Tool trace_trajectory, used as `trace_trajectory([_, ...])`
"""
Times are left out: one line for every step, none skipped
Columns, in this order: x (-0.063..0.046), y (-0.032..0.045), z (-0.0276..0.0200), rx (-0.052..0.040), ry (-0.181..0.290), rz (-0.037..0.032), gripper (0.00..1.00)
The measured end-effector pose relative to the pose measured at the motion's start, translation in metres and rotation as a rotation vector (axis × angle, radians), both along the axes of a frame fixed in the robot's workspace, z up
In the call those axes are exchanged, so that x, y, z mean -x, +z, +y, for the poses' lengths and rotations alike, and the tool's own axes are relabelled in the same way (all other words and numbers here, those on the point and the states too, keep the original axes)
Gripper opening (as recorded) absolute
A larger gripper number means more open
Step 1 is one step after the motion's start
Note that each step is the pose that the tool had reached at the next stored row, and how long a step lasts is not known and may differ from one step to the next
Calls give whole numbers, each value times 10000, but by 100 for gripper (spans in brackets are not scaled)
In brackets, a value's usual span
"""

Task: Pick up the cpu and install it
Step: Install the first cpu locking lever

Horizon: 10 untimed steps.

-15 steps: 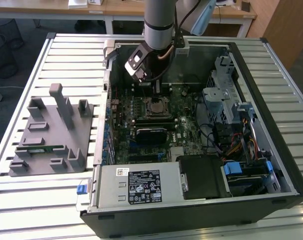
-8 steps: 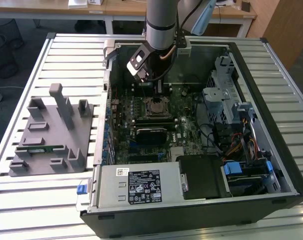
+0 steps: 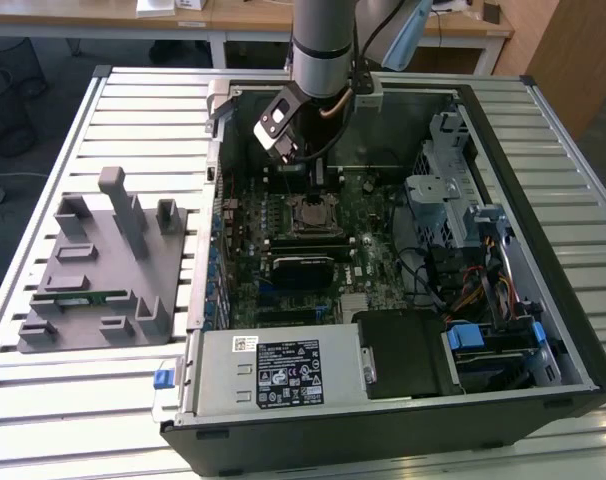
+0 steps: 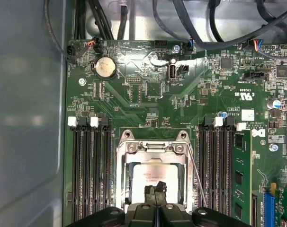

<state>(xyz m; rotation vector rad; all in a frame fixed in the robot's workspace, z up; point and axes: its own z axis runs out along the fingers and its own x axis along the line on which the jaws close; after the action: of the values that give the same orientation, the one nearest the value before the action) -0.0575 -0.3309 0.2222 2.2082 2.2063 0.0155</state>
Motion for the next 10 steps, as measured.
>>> trace_trajectory([0,16,0,5,1,-1,11])
trace_trajectory([0,36,0,12,0,-3,11])
trace_trajectory([0,57,0,13,0,-6,11])
trace_trajectory([0,83,0,13,0,-9,11])
trace_trajectory([0,115,0,15,0,-11,11])
trace_trajectory([1,150,0,15,0,-16,11])
trace_trajectory([1,182,0,17,-1,-21,11])
trace_trajectory([2,216,0,20,0,-25,11])
trace_trajectory([3,250,0,21,0,-30,11])
trace_trajectory([3,290,0,23,0,-33,11])
